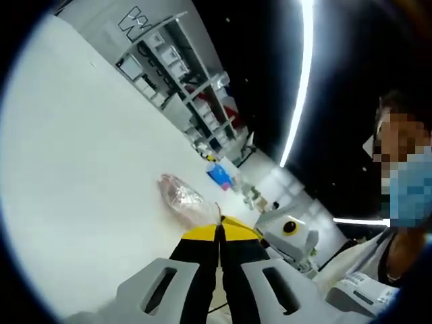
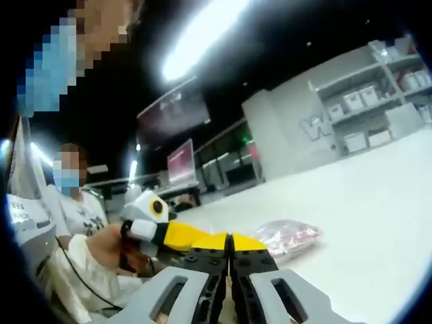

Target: Open the resealable bag by pulling the two sides of the seal apart until the entire bag opening is separated and visibly accessible.

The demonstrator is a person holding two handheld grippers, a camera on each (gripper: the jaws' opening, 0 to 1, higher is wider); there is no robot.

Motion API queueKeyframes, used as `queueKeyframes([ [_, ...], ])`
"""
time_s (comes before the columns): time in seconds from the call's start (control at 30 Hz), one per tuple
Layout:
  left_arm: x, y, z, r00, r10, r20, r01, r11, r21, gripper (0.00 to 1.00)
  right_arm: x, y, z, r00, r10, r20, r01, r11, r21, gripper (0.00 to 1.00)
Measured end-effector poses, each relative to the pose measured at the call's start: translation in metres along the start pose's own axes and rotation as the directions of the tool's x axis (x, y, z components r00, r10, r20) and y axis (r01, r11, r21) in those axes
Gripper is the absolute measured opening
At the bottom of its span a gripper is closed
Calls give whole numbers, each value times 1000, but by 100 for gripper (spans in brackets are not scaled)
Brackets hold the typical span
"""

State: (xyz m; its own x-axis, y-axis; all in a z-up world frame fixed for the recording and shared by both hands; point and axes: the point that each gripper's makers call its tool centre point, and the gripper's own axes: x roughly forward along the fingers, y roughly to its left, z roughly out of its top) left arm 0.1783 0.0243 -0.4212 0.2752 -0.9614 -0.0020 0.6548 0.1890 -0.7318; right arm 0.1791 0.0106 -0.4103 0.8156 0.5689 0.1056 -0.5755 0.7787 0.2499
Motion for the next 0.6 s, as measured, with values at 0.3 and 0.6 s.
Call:
queueKeyframes([
  [0.3, -4, 3, 6, 1000, 7, 27, -7, 1000, 3, 0, -9, 2, 11, 993, 105, 45, -109, 987, 116, 0],
  [0.6, -4, 2, 6, 999, -2, 34, 2, 1000, 14, 0, 1, 7, -8, 985, 157, -70, -149, 984, 100, 0],
])
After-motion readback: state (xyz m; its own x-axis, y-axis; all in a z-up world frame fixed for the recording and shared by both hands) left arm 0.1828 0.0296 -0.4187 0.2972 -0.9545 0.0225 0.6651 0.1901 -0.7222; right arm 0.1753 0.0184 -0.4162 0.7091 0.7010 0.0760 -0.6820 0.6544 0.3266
